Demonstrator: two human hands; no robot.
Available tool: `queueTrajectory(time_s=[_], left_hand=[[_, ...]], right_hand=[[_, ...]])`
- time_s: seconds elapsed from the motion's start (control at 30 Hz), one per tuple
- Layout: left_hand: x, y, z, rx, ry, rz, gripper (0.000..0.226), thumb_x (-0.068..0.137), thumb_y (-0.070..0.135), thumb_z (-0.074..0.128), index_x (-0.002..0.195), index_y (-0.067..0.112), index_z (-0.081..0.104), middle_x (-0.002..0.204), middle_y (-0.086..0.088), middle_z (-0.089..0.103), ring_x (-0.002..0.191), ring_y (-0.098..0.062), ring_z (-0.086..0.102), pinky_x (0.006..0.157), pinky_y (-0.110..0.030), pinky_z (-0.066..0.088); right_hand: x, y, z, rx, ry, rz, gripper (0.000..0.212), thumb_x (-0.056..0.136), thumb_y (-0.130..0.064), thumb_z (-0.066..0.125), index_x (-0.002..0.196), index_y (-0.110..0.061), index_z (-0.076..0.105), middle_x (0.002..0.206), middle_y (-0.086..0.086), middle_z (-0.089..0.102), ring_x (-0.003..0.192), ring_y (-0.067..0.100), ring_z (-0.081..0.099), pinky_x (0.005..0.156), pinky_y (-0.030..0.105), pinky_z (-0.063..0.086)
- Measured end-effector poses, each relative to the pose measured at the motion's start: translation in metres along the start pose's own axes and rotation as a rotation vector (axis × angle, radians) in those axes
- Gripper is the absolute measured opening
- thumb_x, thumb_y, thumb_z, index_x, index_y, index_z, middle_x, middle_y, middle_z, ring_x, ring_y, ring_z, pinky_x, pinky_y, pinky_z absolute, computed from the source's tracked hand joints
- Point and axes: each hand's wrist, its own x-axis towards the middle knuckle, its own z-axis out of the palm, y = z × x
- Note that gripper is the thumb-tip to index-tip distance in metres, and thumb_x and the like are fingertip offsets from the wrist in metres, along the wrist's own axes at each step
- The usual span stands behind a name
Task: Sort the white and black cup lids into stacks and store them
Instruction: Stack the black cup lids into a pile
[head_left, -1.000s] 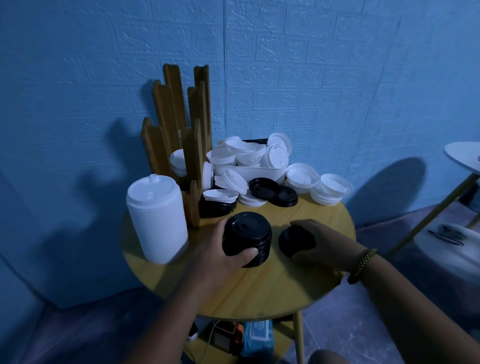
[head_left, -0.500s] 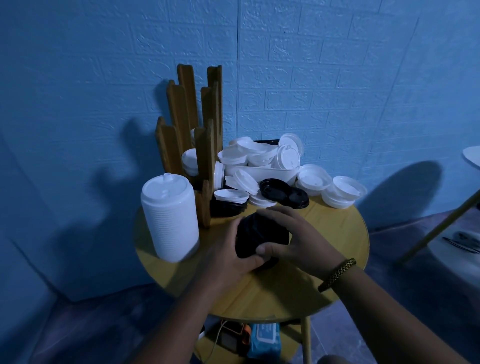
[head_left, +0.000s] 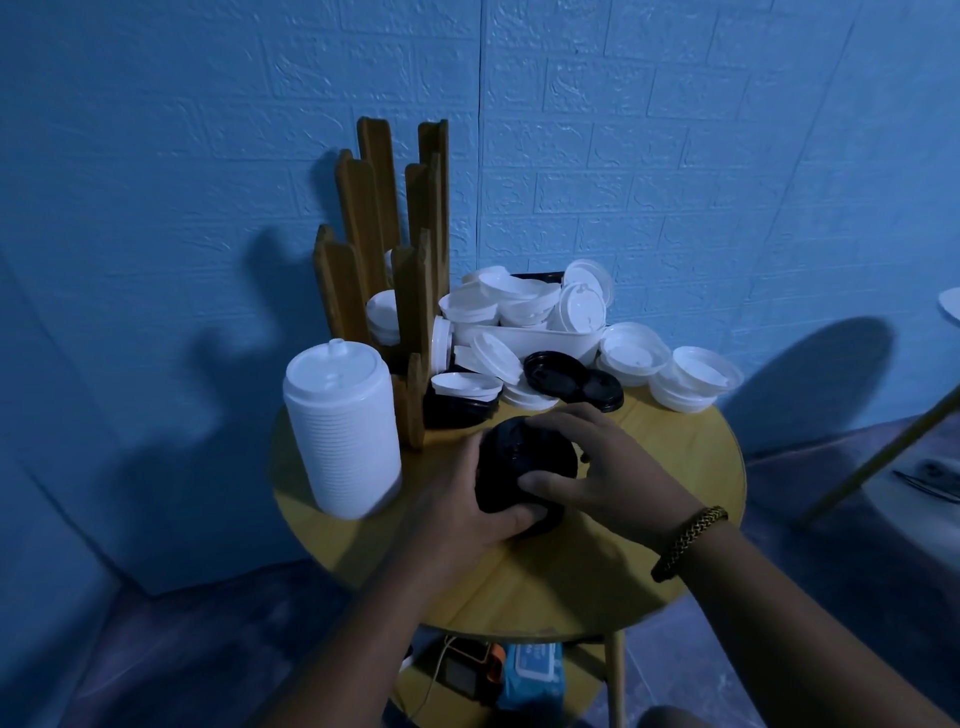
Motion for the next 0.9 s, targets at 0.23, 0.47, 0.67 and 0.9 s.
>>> queueTrajectory(time_s=[0.23, 0.47, 0.67, 0.9], left_hand=[[-0.001, 0.001, 0.000, 0.021, -0.003, 0.002, 0.100, 0.080, 0.058, 0.077, 0.155, 0.051, 0.010, 0.150, 0.012, 0.042, 0.132, -0.017, 0.048, 0.097, -0.037, 0.049], [-0.001, 0.005, -0.002, 0.027, -0.025, -0.013, 0.095, 0.081, 0.059, 0.076, 0.153, 0.053, 0.014, 0.150, 0.011, 0.046, 0.126, -0.014, 0.052, 0.097, -0.040, 0.052], [-0.001, 0.006, -0.001, 0.060, -0.032, 0.013, 0.095, 0.089, 0.045, 0.074, 0.150, 0.063, 0.004, 0.153, 0.008, 0.047, 0.120, -0.016, 0.059, 0.086, -0.033, 0.056], [-0.003, 0.011, 0.001, 0.066, -0.022, 0.041, 0.088, 0.092, 0.041, 0.071, 0.150, 0.064, 0.009, 0.150, 0.011, 0.048, 0.111, -0.009, 0.057, 0.084, -0.030, 0.055]], right_hand=[[-0.001, -0.011, 0.007, -0.204, 0.060, 0.004, 0.066, 0.082, -0.059, 0.067, 0.140, -0.033, 0.052, 0.121, -0.009, 0.044, 0.116, 0.009, 0.043, 0.100, 0.030, 0.045], [-0.004, -0.026, 0.023, -0.310, 0.137, 0.123, 0.067, 0.085, -0.064, 0.056, 0.142, -0.031, 0.047, 0.119, -0.008, 0.045, 0.115, 0.016, 0.039, 0.098, 0.030, 0.042], [-0.008, -0.027, 0.036, -0.373, 0.200, 0.168, 0.066, 0.086, -0.069, 0.046, 0.141, -0.032, 0.048, 0.120, -0.004, 0.046, 0.112, 0.019, 0.039, 0.097, 0.032, 0.043], [-0.012, -0.018, 0.033, -0.293, 0.135, 0.127, 0.082, 0.080, -0.083, 0.031, 0.142, -0.032, 0.049, 0.124, -0.007, 0.045, 0.115, 0.016, 0.040, 0.100, 0.031, 0.041]])
